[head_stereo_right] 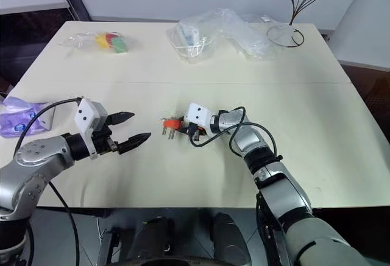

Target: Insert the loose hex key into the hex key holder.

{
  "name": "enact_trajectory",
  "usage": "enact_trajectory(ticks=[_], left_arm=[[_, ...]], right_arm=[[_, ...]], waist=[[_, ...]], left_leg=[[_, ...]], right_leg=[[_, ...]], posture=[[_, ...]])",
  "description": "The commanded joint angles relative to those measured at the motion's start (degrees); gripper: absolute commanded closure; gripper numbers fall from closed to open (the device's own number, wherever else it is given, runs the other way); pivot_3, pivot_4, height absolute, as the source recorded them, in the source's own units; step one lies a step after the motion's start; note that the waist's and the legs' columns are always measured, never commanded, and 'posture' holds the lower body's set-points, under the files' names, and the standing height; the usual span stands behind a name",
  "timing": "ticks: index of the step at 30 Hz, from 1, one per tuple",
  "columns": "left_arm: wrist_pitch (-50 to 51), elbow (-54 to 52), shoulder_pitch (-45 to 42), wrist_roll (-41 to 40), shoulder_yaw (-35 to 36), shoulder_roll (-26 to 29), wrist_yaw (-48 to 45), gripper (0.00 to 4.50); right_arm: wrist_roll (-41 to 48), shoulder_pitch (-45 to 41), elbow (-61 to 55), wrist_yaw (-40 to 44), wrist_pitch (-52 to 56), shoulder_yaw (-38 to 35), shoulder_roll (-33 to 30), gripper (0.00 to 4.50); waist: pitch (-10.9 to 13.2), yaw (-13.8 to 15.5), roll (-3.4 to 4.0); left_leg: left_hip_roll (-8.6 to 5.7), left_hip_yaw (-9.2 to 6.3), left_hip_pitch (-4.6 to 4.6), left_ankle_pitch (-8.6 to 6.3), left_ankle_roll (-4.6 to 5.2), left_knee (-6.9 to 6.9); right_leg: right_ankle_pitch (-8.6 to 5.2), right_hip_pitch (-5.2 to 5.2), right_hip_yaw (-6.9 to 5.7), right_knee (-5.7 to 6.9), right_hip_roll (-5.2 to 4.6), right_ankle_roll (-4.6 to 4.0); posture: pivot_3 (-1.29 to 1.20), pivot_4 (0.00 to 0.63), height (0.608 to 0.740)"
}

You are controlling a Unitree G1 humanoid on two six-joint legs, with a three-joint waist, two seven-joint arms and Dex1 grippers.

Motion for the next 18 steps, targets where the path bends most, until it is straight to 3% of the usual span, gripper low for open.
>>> enact_trajectory(ticks=[1,10,18], left_arm=[[-0.32,0.24,-2.76,-2.04,1.56,-0.55,-0.91,0.0],[2.98,8.29,-15.89,-10.09,0.95,-4.57,-5.58,0.0],[10.56,14.99,-26.49,-19.56,0.86,-7.69,-8.87,0.0]], right_arm=[[-4.68,0.93,-8.48,-6.76,-7.58,-1.69,-4.26,3.54],[-13.51,1.36,-25.91,-12.87,-24.26,-3.44,-17.8,3.54],[-16.56,-1.66,-28.05,-20.98,-37.41,-6.16,-21.13,3.54]], waist=[[0.0,0.08,0.0],[0.0,-0.08,-0.04],[0.02,-0.14,-0.03]], left_leg=[[-0.02,0.0,-0.02,0.0,0.0,0.01],[-0.02,0.03,-0.03,0.0,0.0,0.0],[0.01,0.03,-0.02,0.0,0.0,0.0]], right_leg=[[0.0,-0.01,-0.01,0.0,-0.02,0.0],[0.0,-0.05,0.0,0.0,0.03,0.01],[0.0,-0.06,0.02,0.0,0.08,0.01]], posture=[[0.0,0.15,0.74],[0.0,0.15,0.74],[0.0,0.15,0.74]])
